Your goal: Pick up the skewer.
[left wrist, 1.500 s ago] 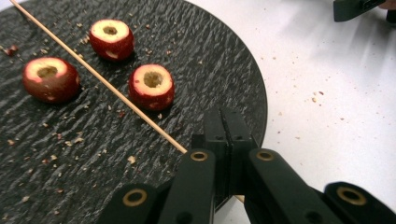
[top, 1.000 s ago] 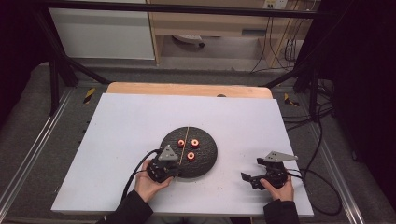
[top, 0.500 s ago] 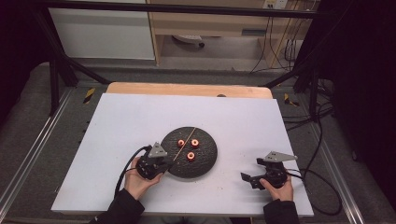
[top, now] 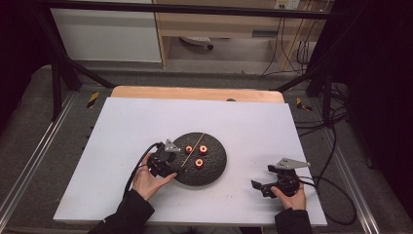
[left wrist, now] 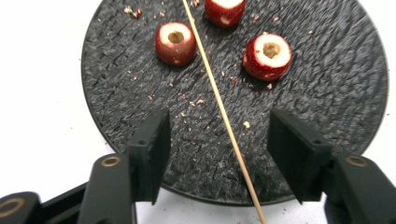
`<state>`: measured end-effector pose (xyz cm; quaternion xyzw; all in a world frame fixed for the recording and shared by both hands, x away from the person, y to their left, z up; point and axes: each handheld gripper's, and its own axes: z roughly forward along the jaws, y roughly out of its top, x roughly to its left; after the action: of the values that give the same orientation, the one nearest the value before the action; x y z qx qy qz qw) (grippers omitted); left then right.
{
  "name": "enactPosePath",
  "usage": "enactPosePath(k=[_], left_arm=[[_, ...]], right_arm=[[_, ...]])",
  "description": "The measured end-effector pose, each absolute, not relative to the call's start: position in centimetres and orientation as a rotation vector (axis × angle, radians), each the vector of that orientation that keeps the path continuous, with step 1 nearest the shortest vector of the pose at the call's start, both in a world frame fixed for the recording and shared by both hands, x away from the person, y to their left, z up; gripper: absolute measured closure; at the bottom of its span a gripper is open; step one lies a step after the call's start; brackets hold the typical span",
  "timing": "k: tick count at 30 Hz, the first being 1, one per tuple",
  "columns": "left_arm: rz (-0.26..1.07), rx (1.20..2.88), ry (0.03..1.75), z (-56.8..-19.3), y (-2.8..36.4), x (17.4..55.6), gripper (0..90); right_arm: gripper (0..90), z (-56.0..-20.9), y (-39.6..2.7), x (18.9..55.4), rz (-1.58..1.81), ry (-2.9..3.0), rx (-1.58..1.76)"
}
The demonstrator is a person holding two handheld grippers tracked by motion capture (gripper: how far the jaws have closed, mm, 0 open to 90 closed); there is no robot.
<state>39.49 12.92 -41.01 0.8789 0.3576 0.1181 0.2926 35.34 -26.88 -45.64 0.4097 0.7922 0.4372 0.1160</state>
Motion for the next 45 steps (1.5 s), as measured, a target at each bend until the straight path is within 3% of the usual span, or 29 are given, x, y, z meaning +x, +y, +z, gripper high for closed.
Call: enactPosePath(k=[5, 14, 19, 37, 45], left_arm=[[0.314, 2.409, 0.959, -41.4, 12.0, 40.0, 39.6], [0.331, 2.438, 0.957, -41.5, 11.2, 40.0, 67.6], [0.339, 2.434, 0.968, -41.5, 10.9, 40.0, 76.9], [0.362, 2.432, 1.062, -41.6, 10.5, 40.3, 87.0], [0.36, 2.447, 1.081, -41.7, 10.3, 40.5, 87.4]], right_arm=[[2.2, -45.7, -26.9, 35.4, 1.277, 2.326, 1.199], [2.2, -45.6, -26.9, 35.4, 1.281, 2.325, 1.203], [2.2, -45.7, -26.8, 35.4, 1.28, 2.327, 1.202], [2.2, -45.7, -26.8, 35.4, 1.282, 2.33, 1.203], [2.2, -45.7, -26.8, 35.4, 1.282, 2.33, 1.203]])
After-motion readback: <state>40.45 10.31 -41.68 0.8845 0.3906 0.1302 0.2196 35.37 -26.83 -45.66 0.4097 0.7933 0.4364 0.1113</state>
